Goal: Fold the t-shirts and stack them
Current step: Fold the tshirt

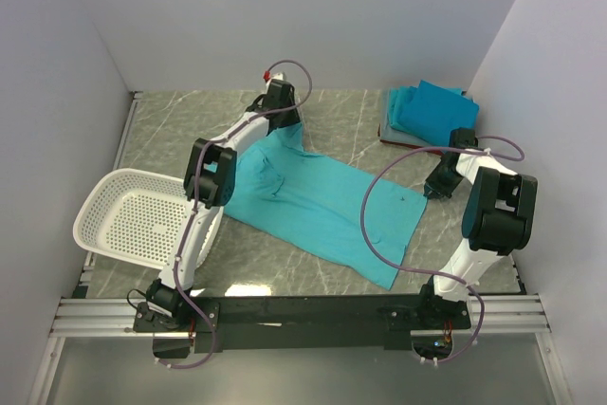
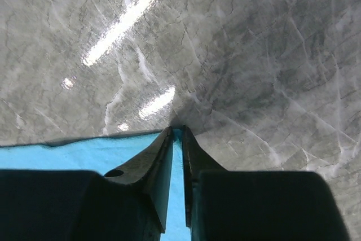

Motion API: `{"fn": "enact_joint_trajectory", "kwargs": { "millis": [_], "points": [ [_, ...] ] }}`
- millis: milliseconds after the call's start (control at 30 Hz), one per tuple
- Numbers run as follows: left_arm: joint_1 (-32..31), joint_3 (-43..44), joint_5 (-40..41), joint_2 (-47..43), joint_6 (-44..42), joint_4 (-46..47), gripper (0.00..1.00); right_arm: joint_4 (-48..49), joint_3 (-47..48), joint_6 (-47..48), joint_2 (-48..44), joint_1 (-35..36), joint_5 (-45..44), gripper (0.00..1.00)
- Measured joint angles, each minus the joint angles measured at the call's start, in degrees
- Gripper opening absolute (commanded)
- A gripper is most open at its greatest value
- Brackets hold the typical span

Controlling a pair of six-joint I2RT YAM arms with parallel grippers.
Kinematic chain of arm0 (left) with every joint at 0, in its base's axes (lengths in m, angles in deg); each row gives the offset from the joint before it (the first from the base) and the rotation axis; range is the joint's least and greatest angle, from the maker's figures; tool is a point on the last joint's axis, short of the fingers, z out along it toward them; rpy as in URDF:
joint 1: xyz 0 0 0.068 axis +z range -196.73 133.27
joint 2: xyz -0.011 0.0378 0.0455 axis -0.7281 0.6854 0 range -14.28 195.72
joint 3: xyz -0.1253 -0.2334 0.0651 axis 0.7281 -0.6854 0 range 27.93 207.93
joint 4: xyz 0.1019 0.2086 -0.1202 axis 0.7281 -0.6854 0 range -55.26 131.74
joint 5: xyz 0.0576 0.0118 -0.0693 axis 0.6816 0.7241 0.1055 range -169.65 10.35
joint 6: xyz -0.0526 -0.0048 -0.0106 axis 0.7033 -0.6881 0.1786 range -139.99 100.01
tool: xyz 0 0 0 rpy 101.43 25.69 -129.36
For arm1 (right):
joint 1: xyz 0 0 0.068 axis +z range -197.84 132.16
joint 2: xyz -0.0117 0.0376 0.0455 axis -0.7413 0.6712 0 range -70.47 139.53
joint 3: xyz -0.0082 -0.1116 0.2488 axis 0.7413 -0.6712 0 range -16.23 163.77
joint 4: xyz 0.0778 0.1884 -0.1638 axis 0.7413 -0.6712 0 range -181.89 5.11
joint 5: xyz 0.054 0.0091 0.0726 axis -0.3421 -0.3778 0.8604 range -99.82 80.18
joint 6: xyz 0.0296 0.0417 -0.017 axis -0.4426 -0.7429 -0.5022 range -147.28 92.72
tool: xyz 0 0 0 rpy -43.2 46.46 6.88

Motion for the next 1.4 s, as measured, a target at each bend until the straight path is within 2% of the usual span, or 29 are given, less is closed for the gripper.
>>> {"fn": "enact_joint_trajectory", "kwargs": {
  "millis": [233, 433, 467, 867, 1167, 1400],
  "points": [
    [-0.74, -0.48, 1.57, 0.0, -1.2, 0.13, 0.25, 0.24, 0.02, -0.09, 0.2, 0.02, 0.44, 0.11],
    [-1.36, -0.63, 1.79, 0.0, -2.27, 0.04, 0.05, 0.2, 0.31, -0.04, 0.42, 0.26, 0.52, 0.04],
    [-1.46, -0.68, 1.79, 0.0, -2.4, 0.07, 0.0, 0.2, 0.42, -0.04, 0.5, 0.35, 0.59, 0.0],
    [-1.2, 0.04, 0.59, 0.0, -1.99, -0.98, 0.0, -1.95, 1.7, -0.11, 0.66, 0.72, 1.11, 0.0],
    [2.21, 2.36, -6.38, 0.13, 0.92, -2.36, 0.0, -6.43, 10.14, -0.07, 2.51, 0.79, 0.87, 0.0],
    [5.68, 3.85, -12.04, 0.13, 3.91, 1.38, 0.0, -8.39, 15.96, -0.07, 5.27, 0.79, 0.76, 0.0]
  ]
}}
